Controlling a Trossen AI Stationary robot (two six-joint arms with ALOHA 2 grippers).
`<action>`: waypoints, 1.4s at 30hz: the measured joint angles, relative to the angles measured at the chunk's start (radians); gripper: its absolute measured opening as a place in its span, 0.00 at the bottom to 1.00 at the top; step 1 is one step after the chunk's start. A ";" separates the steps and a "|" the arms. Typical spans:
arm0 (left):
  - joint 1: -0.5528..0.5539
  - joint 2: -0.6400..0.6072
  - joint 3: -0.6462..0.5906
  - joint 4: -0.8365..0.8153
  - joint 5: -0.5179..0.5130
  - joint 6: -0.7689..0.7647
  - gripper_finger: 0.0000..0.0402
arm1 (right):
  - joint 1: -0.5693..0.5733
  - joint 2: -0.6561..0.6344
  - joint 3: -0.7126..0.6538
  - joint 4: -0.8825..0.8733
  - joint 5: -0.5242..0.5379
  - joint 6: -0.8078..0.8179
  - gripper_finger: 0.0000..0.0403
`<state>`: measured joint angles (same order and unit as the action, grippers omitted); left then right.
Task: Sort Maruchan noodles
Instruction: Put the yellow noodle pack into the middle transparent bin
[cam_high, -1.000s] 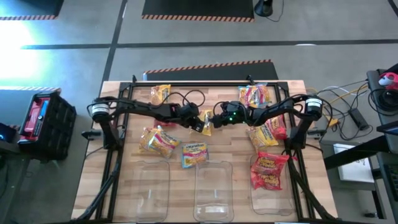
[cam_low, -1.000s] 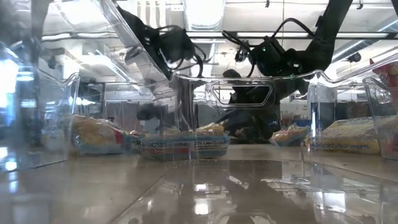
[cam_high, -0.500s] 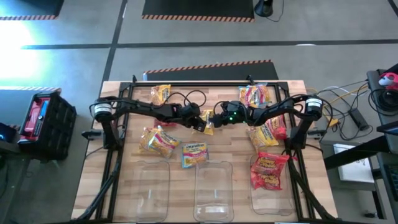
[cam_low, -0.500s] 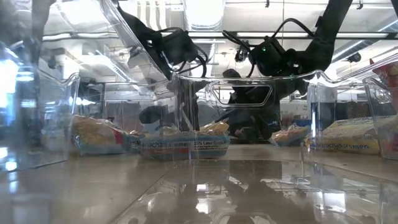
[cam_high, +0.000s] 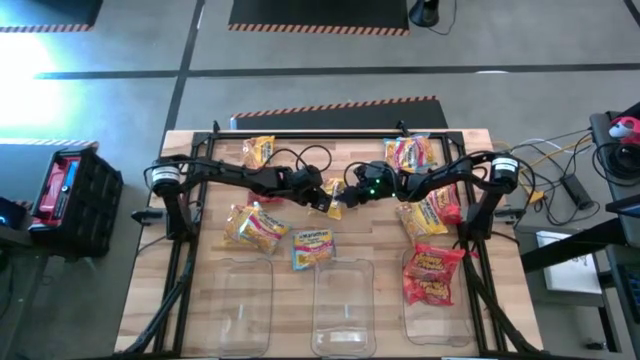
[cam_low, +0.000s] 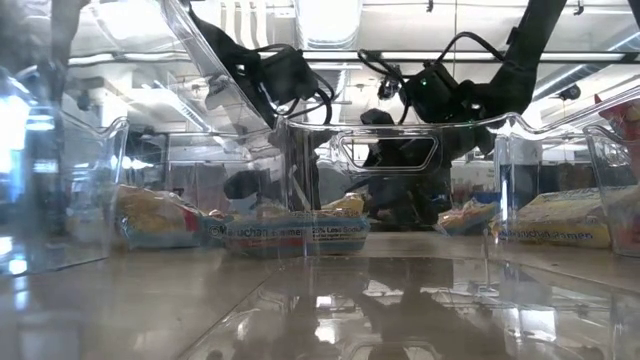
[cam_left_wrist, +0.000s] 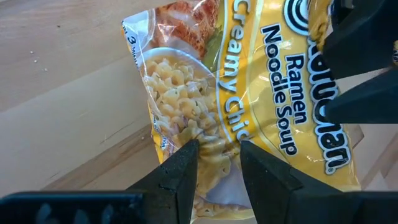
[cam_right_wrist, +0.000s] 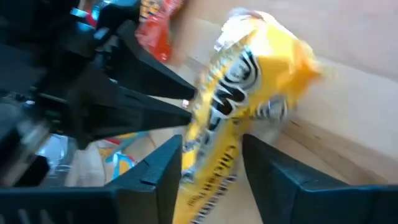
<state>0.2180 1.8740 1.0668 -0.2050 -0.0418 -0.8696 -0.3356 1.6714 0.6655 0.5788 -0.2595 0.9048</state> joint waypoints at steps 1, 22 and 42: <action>0.000 0.000 0.000 0.000 0.000 0.000 0.27 | 0.000 0.000 0.000 -0.006 0.000 0.001 0.43; 0.000 0.000 -0.001 0.003 0.001 -0.008 0.27 | 0.002 0.134 -0.001 0.190 0.043 0.150 0.50; -0.001 0.001 -0.003 0.032 0.000 -0.014 0.27 | 0.003 0.141 0.007 0.210 0.054 0.129 0.32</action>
<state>0.2174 1.8749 1.0634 -0.1735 -0.0417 -0.8833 -0.3325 1.8122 0.6724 0.7888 -0.2054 1.0334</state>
